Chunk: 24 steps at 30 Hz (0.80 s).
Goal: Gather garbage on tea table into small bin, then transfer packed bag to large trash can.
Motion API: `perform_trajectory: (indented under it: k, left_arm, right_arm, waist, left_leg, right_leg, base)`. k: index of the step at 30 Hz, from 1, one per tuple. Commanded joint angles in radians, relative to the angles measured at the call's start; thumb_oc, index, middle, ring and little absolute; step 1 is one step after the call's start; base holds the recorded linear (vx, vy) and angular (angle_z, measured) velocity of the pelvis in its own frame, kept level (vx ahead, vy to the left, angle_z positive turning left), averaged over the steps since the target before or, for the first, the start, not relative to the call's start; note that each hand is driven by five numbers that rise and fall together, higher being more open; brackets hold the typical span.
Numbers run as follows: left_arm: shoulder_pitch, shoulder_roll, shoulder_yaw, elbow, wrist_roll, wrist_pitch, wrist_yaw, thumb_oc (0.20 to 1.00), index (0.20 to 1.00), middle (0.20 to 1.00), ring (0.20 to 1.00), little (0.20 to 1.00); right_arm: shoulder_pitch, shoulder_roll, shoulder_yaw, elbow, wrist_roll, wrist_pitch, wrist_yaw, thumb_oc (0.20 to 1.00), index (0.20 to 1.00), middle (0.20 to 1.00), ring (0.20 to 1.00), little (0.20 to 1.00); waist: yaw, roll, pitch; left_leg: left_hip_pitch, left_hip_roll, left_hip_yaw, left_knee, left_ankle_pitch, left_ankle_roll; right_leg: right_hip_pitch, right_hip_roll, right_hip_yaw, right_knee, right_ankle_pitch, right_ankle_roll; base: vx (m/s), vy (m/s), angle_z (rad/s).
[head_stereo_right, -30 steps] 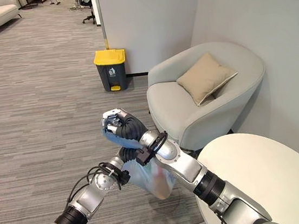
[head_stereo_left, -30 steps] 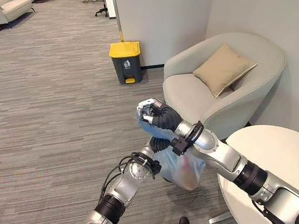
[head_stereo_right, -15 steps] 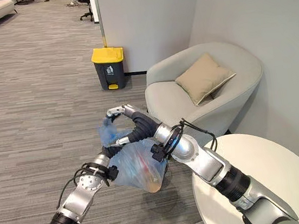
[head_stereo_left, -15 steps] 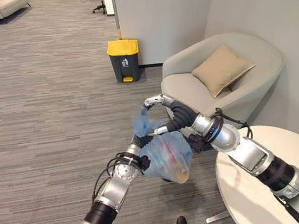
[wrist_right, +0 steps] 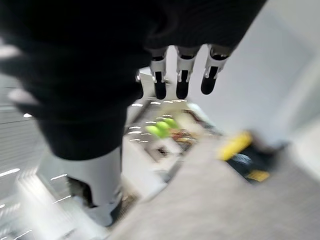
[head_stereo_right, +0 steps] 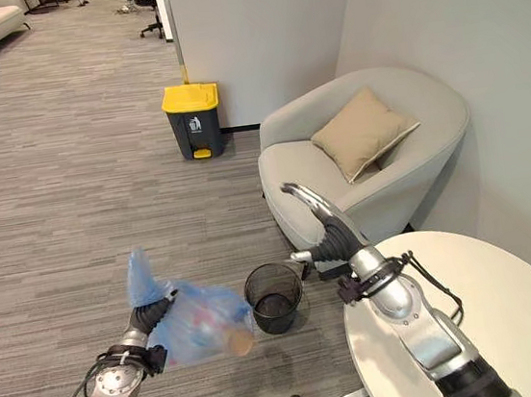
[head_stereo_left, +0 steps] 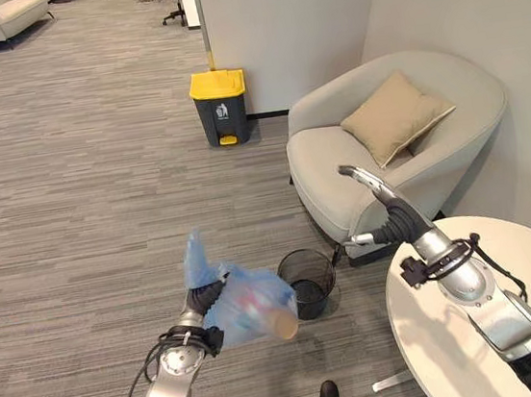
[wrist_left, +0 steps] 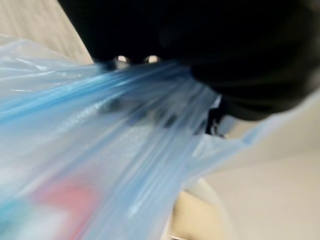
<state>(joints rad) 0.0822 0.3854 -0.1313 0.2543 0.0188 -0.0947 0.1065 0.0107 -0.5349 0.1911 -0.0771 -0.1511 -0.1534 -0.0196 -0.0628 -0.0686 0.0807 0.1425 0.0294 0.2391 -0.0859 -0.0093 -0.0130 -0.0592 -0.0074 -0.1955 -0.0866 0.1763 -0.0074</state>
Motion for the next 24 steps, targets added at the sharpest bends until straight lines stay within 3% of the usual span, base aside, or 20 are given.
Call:
perform_trajectory:
  k: [1, 6, 12, 17, 19, 20, 21, 24]
  left_arm:
    - [-0.017, 0.04, 0.042, 0.023, -0.042, -0.05, -0.036, 0.2, 0.2, 0.2, 0.2, 0.2]
    - [0.052, 0.048, 0.116, 0.093, -0.045, -0.037, -0.066, 0.2, 0.2, 0.2, 0.2, 0.2]
    - [0.125, 0.035, 0.175, 0.168, -0.044, -0.022, -0.072, 0.2, 0.2, 0.2, 0.2, 0.2]
    - [0.142, 0.029, 0.206, 0.21, -0.063, -0.012, -0.055, 0.2, 0.2, 0.2, 0.2, 0.2]
    - [0.115, 0.031, 0.208, 0.231, -0.083, -0.015, -0.037, 0.2, 0.2, 0.2, 0.2, 0.2]
    - [0.105, 0.033, 0.206, 0.237, -0.092, -0.013, -0.035, 0.2, 0.2, 0.2, 0.2, 0.2]
    - [0.1, 0.035, 0.202, 0.243, -0.093, -0.011, -0.034, 0.2, 0.2, 0.2, 0.2, 0.2]
    - [0.086, 0.042, 0.183, 0.245, -0.083, -0.007, -0.038, 0.2, 0.2, 0.2, 0.2, 0.2]
  right_arm:
    - [0.035, 0.031, -0.038, 0.088, 0.081, 0.011, 0.019, 1.0, 1.0, 1.0, 1.0, 1.0]
    - [0.099, 0.073, -0.09, 0.292, 0.089, 0.041, 0.018, 1.0, 1.0, 1.0, 1.0, 1.0]
    - [0.131, 0.096, -0.116, 0.391, 0.094, 0.056, 0.009, 1.0, 1.0, 1.0, 1.0, 1.0]
    - [0.127, 0.099, -0.136, 0.407, 0.114, 0.058, -0.007, 1.0, 1.0, 1.0, 1.0, 1.0]
    - [0.115, 0.105, -0.151, 0.428, 0.144, 0.055, -0.032, 1.0, 1.0, 1.0, 1.0, 1.0]
    - [0.125, 0.106, -0.163, 0.438, 0.154, 0.054, -0.045, 1.0, 1.0, 1.0, 1.0, 1.0]
    - [0.129, 0.108, -0.165, 0.445, 0.16, 0.054, -0.051, 1.0, 1.0, 1.0, 1.0, 1.0]
    - [0.135, 0.115, -0.169, 0.459, 0.159, 0.057, -0.061, 1.0, 1.0, 1.0, 1.0, 1.0]
  waist:
    - [-0.004, 0.008, -0.028]
    - [0.0, 0.017, -0.019]
    - [0.015, 0.021, 0.001]
    - [0.032, 0.017, 0.054]
    - [0.048, 0.012, 0.099]
    - [0.042, 0.011, 0.107]
    - [0.035, 0.018, 0.101]
    - [0.013, 0.027, 0.094]
  left_leg:
    - [-0.039, 0.007, -0.024, 0.016, -0.061, -0.011]
    - [-0.047, 0.007, -0.033, 0.025, -0.061, -0.014]
    - [-0.062, 0.01, -0.05, 0.05, -0.066, -0.018]
    - [-0.142, 0.015, -0.079, 0.138, -0.072, -0.029]
    - [-0.243, 0.025, -0.087, 0.241, -0.076, -0.051]
    - [-0.282, 0.052, -0.031, 0.288, -0.079, -0.054]
    - [-0.274, 0.075, 0.002, 0.302, -0.108, -0.058]
    - [-0.249, 0.109, 0.103, 0.271, -0.102, -0.051]
  right_leg:
    - [0.078, -0.085, 0.021, 0.068, -0.197, 0.12]
    - [0.077, -0.086, 0.013, 0.075, -0.205, 0.116]
    - [0.074, -0.086, -0.001, 0.094, -0.222, 0.107]
    - [0.042, -0.095, -0.025, 0.124, -0.235, 0.094]
    - [0.019, -0.118, -0.076, 0.143, -0.242, 0.084]
    - [0.008, -0.138, -0.129, 0.147, -0.243, 0.082]
    - [0.017, -0.139, -0.143, 0.147, -0.26, 0.089]
    - [0.023, -0.152, -0.195, 0.144, -0.254, 0.098]
  base:
    - [0.0, 0.0, 0.0]
    - [0.0, -0.003, -0.01]
    - [-0.01, -0.033, 0.08]
    - [-0.11, -0.048, 0.24]
    - [-0.23, -0.041, 0.63]
    - [-0.13, -0.008, 0.97]
    - [0.0, 0.034, 1.11]
    - [0.05, 0.077, 0.9]
